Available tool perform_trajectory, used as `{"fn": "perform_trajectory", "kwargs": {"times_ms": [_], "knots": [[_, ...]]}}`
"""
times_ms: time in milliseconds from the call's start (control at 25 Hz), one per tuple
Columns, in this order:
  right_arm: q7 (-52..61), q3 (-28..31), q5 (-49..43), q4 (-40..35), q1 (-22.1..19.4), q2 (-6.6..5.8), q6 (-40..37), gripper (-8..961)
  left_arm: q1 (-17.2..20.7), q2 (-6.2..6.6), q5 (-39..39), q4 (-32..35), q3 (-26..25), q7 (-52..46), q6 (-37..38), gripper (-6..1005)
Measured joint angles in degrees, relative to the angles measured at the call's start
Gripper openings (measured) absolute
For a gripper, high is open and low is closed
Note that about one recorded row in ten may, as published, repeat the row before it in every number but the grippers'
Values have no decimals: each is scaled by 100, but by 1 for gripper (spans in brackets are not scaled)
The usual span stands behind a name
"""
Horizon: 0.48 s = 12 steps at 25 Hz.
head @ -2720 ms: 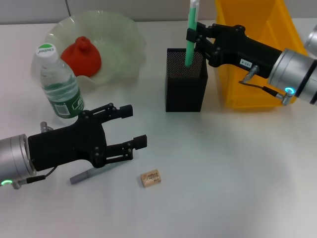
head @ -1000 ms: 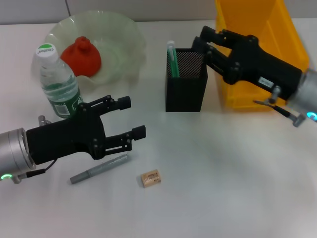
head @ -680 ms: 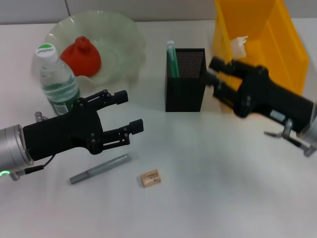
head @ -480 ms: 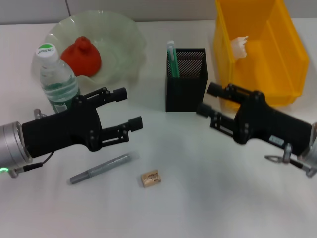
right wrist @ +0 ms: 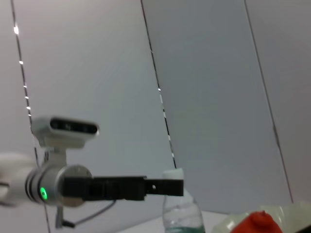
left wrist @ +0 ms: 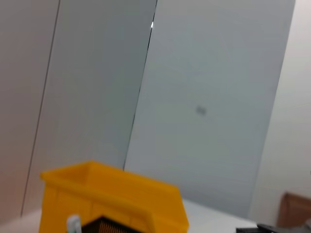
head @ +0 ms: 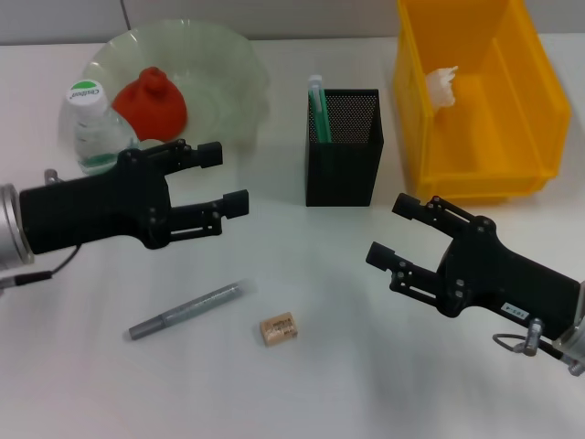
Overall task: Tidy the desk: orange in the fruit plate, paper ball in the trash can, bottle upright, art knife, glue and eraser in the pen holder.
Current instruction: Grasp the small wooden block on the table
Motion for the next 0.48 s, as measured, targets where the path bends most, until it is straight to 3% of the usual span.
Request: {"fn": "perform_trajectory", "kwargs": {"times_ms": [40,280,480], "knots": [[-1,1,1,15,12,1,61,737,10,-3,486,865,-2,-1040,-40,800],[-5,9,27,20,82,15,387,752,-18,-26,1276,2150,202,-2367,-15,800],[17,12,97,22,165,18,578,752,-129,-20,2533,3578,835,-4136,-96,800]]}}
